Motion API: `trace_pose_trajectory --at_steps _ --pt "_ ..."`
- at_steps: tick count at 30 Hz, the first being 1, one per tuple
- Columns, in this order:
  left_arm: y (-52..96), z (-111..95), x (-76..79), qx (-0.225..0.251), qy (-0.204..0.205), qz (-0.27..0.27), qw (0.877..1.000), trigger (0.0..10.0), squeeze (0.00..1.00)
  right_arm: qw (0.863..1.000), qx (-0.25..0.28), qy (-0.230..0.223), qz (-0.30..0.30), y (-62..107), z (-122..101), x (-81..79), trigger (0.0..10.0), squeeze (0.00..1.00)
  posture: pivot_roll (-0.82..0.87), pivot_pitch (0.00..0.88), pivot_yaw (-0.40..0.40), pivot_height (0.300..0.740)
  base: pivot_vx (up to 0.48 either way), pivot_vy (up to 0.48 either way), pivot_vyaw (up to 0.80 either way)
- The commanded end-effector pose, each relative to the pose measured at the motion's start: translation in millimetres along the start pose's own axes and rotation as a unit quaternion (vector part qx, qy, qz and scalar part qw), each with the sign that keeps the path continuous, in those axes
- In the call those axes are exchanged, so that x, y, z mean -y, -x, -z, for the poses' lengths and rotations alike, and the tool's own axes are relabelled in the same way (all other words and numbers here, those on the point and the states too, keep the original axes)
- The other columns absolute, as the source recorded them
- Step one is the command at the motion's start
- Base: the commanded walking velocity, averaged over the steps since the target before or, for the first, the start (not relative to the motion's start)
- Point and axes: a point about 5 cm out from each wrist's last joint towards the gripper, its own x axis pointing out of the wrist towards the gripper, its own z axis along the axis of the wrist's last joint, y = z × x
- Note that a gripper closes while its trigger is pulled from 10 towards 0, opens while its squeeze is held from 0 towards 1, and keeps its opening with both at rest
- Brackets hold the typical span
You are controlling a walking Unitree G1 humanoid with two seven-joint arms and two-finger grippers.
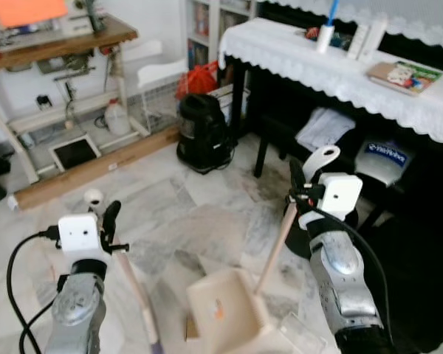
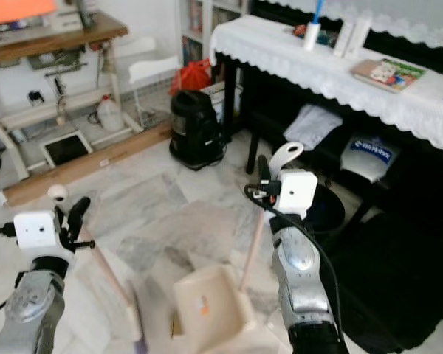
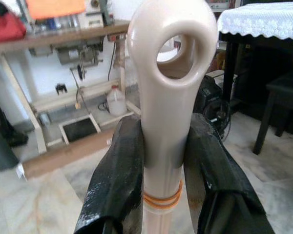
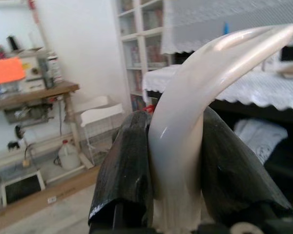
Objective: Sweep floor
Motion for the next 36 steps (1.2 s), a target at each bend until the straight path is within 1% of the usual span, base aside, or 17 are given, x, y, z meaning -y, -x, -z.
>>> trace_pose_trajectory --at_steps 1,13,17,19,20,27,28,31,32,36 --pt "-2.1 -10 4.1 0.025 0.000 0.009 1.000 10.0 0.00 1.000 0.017 0.016 0.011 0.4 -7 8.3 10.0 0.00 -0.01 0.063 0.004 0.740 0.000 0.000 0.00" --pt "-3.9 -10 -2.1 0.023 -0.009 0.007 1.000 10.0 0.00 0.999 -0.007 0.026 0.028 13.3 7 14.6 10.0 0.00 -0.01 0.069 0.008 0.740 0.000 0.000 0.00" --pt "-5.0 -8 -2.7 0.020 -0.011 0.009 1.000 10.0 0.00 0.999 -0.012 0.030 0.034 15.7 10 17.2 10.0 0.00 -0.01 0.069 0.009 0.740 0.000 0.000 0.00" --pt "-7.0 -6 -4.2 0.016 -0.015 0.015 1.000 10.0 0.00 0.998 -0.003 0.032 0.052 18.9 8 21.8 10.0 0.00 -0.01 0.071 0.011 0.740 0.000 0.000 0.00" --pt "-7.3 -6 -5.0 0.015 -0.016 0.015 1.000 10.0 0.00 0.998 -0.006 0.035 0.052 19.6 9 22.0 10.0 0.00 -0.02 0.072 0.012 0.740 0.000 0.000 0.00" --pt "-11.5 -3 -10.3 0.008 -0.023 0.018 1.000 10.0 0.00 0.997 -0.013 0.038 0.066 32.9 14 29.7 10.0 0.00 -0.03 0.083 0.021 0.740 0.000 0.000 0.00" --pt "-12.6 -1 -10.7 0.005 -0.024 0.021 0.999 10.0 0.00 0.997 -0.017 0.039 0.070 37.7 17 31.5 10.0 0.00 -0.03 0.085 0.022 0.740 0.000 0.000 0.00" --pt "-13.8 0 -10.2 0.003 -0.025 0.024 0.999 10.0 0.00 0.996 -0.024 0.040 0.077 42.8 21 33.6 10.0 0.00 -0.03 0.087 0.024 0.740 0.000 0.000 0.00" --pt "-15.1 1 -9.6 0.002 -0.024 0.027 0.999 10.0 0.00 0.995 -0.034 0.040 0.084 46.7 25 35.1 10.0 0.00 -0.03 0.090 0.026 0.740 0.000 0.000 0.00" --pt "-17.1 1 -8.2 0.002 -0.023 0.030 0.999 10.0 0.00 0.994 -0.049 0.042 0.088 52.1 34 36.6 10.0 0.00 -0.03 0.095 0.029 0.740 0.000 0.000 0.00"
